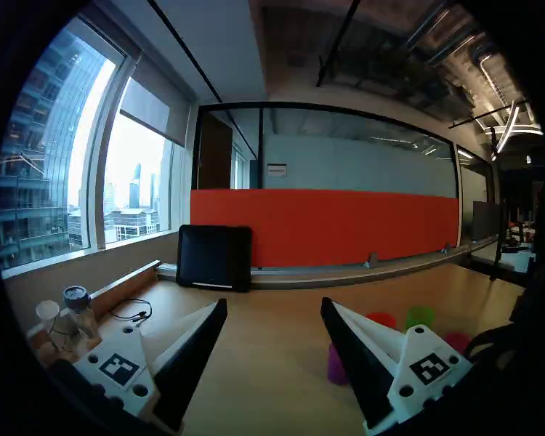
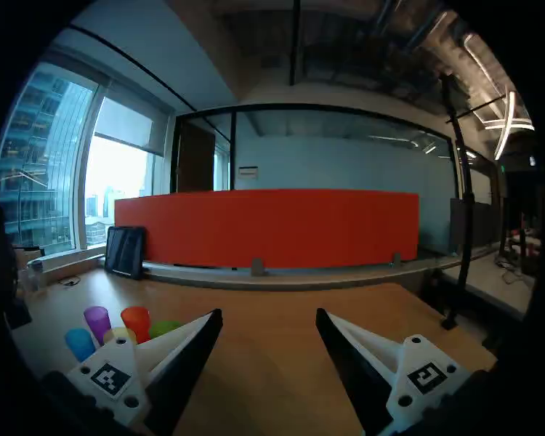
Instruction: Pour water
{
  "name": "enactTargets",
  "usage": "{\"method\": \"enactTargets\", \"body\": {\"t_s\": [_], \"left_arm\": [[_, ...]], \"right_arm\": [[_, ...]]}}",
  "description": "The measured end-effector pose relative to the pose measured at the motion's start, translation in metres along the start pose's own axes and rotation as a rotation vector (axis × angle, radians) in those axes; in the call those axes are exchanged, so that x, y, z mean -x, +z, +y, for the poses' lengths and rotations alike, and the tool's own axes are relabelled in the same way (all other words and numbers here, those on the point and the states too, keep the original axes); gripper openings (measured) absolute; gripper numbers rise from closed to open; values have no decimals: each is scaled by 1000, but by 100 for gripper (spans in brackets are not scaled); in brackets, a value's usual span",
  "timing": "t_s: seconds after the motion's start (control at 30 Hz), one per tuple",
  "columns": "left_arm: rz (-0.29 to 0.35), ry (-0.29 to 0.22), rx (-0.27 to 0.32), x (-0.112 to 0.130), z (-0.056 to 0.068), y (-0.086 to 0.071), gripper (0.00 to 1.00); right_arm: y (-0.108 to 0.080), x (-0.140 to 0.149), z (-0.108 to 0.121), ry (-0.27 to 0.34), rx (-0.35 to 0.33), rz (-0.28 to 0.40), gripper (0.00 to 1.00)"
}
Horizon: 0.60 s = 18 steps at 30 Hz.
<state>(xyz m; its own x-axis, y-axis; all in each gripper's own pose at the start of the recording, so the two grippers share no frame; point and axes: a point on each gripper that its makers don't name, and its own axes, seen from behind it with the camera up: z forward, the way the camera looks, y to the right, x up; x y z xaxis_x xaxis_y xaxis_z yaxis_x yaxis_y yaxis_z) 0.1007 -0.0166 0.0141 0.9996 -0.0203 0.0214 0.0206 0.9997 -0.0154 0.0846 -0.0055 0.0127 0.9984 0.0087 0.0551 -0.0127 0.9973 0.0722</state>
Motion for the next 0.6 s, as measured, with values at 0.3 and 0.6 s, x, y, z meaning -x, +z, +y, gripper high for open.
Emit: {"method": "enactTargets", "body": {"t_s": [0.3, 0.6], "left_arm": [[20, -2, 43, -57, 8, 4, 96], [39, 28, 83, -101, 20, 3, 96]], "right_arm": [[3, -50, -9, 4, -48, 21, 100], [3, -95, -23, -9, -94, 43, 100]]}}
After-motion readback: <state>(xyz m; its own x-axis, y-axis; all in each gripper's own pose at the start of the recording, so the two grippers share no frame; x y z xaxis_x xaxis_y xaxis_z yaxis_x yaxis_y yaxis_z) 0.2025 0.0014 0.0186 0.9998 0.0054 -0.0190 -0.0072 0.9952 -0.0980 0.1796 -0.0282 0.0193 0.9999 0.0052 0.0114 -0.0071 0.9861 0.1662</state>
